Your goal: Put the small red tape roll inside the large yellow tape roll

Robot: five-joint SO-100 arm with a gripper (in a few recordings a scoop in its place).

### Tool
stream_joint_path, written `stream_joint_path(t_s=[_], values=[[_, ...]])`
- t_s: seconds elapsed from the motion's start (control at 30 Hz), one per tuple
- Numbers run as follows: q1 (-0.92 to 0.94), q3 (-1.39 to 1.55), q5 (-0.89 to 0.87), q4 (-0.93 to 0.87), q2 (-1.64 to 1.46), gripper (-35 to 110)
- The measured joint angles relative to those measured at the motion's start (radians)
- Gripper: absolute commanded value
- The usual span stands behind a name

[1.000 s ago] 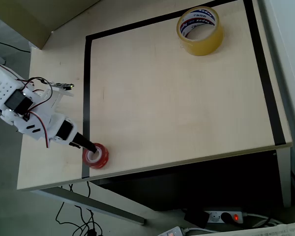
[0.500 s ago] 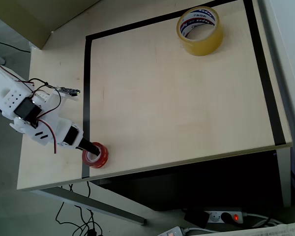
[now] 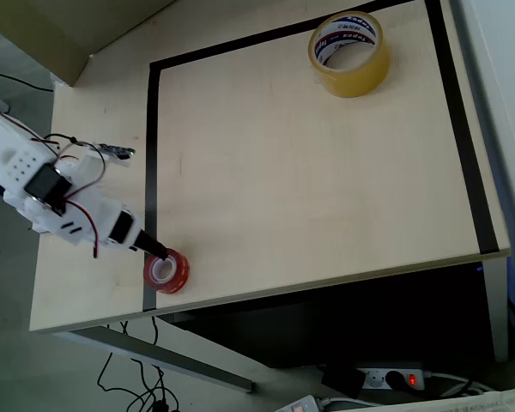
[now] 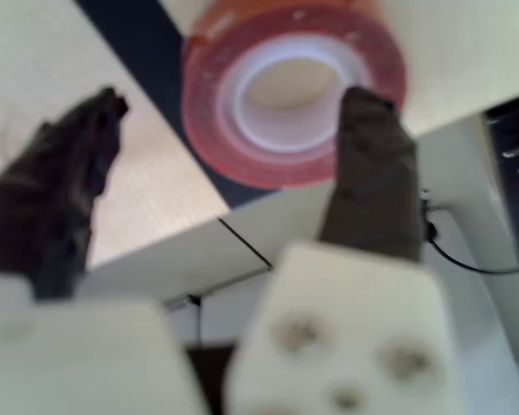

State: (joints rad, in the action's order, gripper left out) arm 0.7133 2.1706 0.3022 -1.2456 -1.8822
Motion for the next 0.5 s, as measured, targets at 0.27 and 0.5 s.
stream_joint_path(t_s=[0.27,0.5], values=[[0.038,0.055,-0.003,0.008,-0.025,25],[0.054,0.095,-0.003,0.046,-0.023,25]])
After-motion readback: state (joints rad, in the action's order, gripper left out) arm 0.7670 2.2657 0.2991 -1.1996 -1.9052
